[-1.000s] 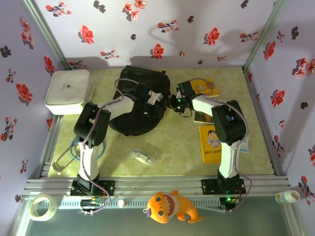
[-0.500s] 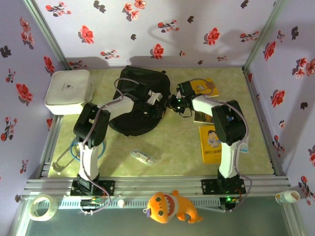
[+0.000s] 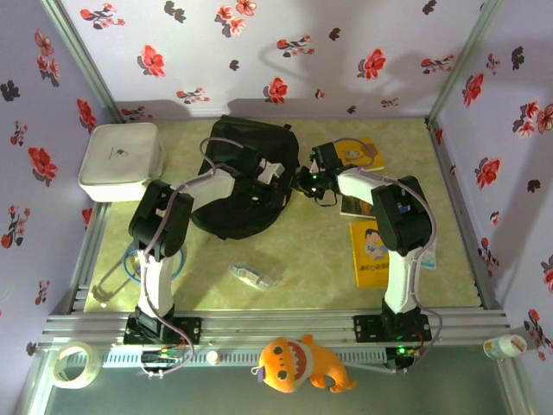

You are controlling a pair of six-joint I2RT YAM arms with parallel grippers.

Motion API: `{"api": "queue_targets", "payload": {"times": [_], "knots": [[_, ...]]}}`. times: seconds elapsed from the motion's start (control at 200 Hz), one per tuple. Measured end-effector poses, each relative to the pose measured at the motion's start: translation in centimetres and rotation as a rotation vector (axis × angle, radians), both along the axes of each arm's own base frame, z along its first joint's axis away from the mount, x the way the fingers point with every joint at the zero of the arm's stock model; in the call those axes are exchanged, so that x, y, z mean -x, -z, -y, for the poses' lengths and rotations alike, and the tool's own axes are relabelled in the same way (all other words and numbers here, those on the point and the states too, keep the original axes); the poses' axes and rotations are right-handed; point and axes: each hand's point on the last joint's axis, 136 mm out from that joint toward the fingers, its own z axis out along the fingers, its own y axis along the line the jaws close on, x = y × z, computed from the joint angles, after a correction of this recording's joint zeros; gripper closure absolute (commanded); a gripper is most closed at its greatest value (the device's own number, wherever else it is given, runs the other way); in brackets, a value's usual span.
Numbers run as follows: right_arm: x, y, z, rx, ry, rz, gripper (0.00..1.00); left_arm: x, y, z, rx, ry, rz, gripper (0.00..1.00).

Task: Pack the student bag

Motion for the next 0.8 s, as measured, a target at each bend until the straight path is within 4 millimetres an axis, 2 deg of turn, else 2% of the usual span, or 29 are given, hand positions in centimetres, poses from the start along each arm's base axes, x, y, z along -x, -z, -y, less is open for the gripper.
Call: {"api": "queue_targets", "payload": {"times": [0.155,0.435,0.8], "knots": [[0.0,0.0,0.0,-0.003,-0.001,0.001,0.77,0.1,-0.3,-0.2,-0.005,-0.007,-0.006,1.00],[0.2,-0.2,-0.7,-0.065,-0.010,0.014,0.55,0.2,-1.8,-0.6,-0.005,-0.027,0.003,1.00],[-0.2,-0.9,-1.4,-0.126,-0.006,0.045,0.51,0.4,-0.9,-1.6,-0.057,-0.059,-0.012,1.00]]}}
